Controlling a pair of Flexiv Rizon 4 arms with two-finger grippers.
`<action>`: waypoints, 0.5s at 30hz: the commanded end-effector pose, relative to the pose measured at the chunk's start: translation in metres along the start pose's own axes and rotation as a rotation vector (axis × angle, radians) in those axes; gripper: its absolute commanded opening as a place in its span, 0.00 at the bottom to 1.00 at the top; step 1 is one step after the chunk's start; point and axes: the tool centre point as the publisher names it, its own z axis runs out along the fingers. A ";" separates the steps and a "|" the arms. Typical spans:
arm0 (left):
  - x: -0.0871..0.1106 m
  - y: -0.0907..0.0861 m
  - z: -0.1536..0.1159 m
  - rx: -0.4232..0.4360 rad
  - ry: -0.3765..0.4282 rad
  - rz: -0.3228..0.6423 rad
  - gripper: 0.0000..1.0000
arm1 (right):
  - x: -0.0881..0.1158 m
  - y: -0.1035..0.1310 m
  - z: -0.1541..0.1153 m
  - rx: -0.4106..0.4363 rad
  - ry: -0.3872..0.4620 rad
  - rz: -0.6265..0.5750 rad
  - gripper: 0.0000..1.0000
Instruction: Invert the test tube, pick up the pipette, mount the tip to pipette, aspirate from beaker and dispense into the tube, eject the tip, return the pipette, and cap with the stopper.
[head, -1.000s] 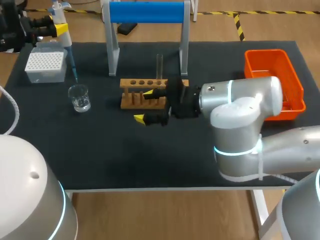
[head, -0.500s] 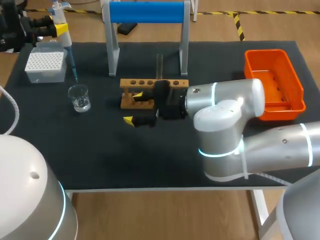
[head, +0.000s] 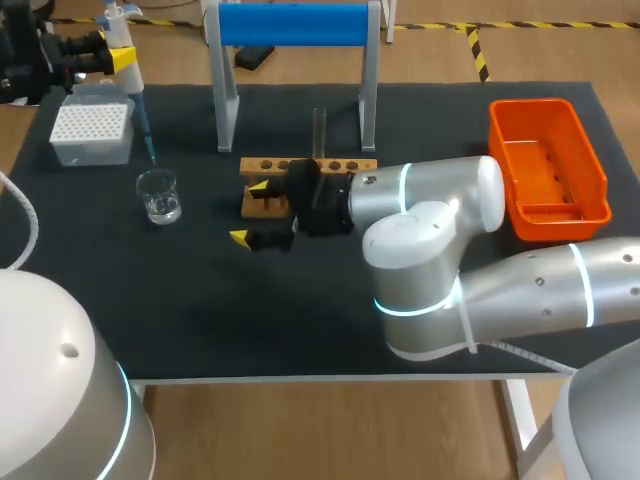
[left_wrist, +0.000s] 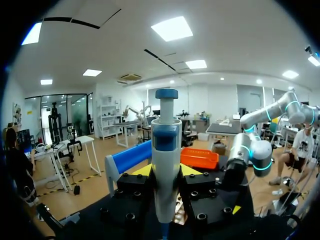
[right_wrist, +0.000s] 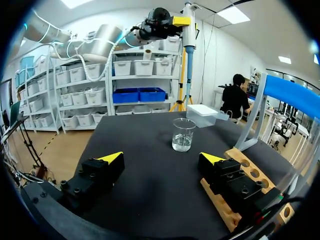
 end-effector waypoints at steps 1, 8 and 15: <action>0.001 0.001 0.000 0.003 -0.004 0.003 0.00 | -0.001 0.001 0.008 -0.004 -0.005 -0.001 1.00; 0.001 0.001 0.000 0.003 -0.004 0.003 0.00 | 0.001 0.006 0.010 -0.038 0.013 -0.016 1.00; 0.001 0.001 0.000 0.003 -0.004 0.003 0.00 | 0.001 0.008 0.009 -0.048 0.016 -0.018 1.00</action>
